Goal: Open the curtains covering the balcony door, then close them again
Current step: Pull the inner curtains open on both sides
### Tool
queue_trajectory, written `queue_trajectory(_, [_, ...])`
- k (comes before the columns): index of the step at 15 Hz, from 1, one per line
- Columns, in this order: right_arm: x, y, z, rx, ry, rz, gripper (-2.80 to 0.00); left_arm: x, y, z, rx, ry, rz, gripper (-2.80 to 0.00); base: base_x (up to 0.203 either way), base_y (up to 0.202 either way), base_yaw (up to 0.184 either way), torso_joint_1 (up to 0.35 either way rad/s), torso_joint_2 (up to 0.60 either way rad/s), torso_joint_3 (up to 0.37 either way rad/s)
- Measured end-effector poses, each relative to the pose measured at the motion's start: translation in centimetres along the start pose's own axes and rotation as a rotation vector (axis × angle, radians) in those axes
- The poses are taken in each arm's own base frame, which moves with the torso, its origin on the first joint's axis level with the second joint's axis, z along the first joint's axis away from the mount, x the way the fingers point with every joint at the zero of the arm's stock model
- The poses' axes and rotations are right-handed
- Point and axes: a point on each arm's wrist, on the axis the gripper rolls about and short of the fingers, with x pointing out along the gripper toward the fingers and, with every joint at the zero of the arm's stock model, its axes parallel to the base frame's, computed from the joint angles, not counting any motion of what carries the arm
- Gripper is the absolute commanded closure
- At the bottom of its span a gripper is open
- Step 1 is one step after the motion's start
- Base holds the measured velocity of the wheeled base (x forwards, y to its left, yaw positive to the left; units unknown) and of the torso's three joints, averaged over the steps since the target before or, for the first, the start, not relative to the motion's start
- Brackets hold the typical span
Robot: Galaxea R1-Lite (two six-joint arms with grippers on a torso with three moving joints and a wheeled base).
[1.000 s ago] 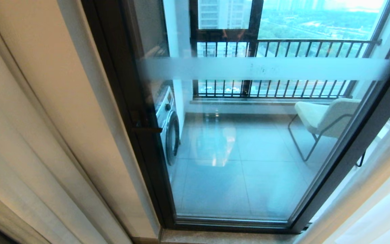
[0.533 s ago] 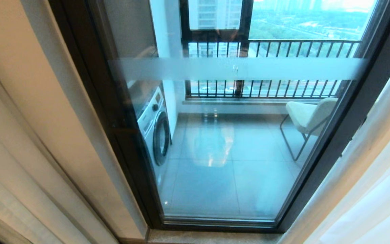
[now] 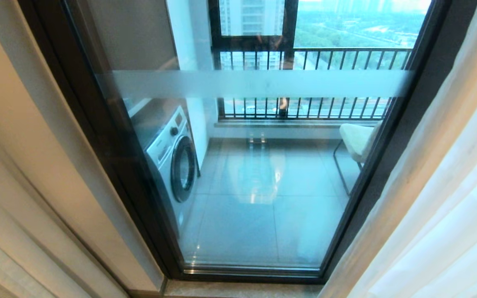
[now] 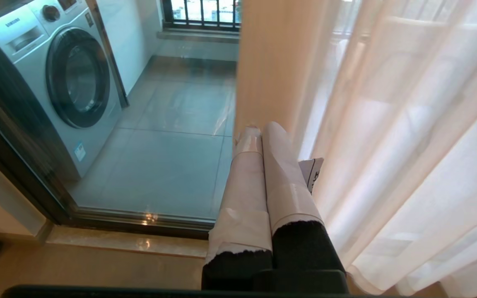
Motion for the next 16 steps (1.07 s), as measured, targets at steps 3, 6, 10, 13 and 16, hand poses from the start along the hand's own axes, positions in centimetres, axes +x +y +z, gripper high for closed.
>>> queue_trajectory(3, [0.0,0.0,0.0,0.0,0.0,0.0,0.0,0.0,0.0,0.0,0.001,0.0,0.0,0.0,0.0,-0.181,0.0,0.001,0.0,0.003])
queue_trajectory(6, [0.0,0.0,0.0,0.0,0.0,0.0,0.0,0.0,0.0,0.0,0.003,0.0,0.0,0.0,0.0,-0.181,0.002,0.0,0.0,0.006])
queue_trajectory(10, [0.0,0.0,0.0,0.0,0.0,0.0,0.0,0.0,0.0,0.0,0.004,0.0,0.001,0.0,0.0,-0.054,0.001,0.001,0.0,0.001])
queue_trajectory(13, [0.0,0.0,0.0,0.0,0.0,0.0,0.0,0.0,0.01,0.0,0.0,0.0,0.003,0.0,0.0,0.0,0.0,0.0,0.0,0.0])
queue_trajectory(16, [0.0,0.0,0.0,0.0,0.0,0.0,0.0,0.0,0.01,-0.01,0.0,0.001,0.006,0.0,0.0,0.0,0.0,0.0,0.0,0.0])
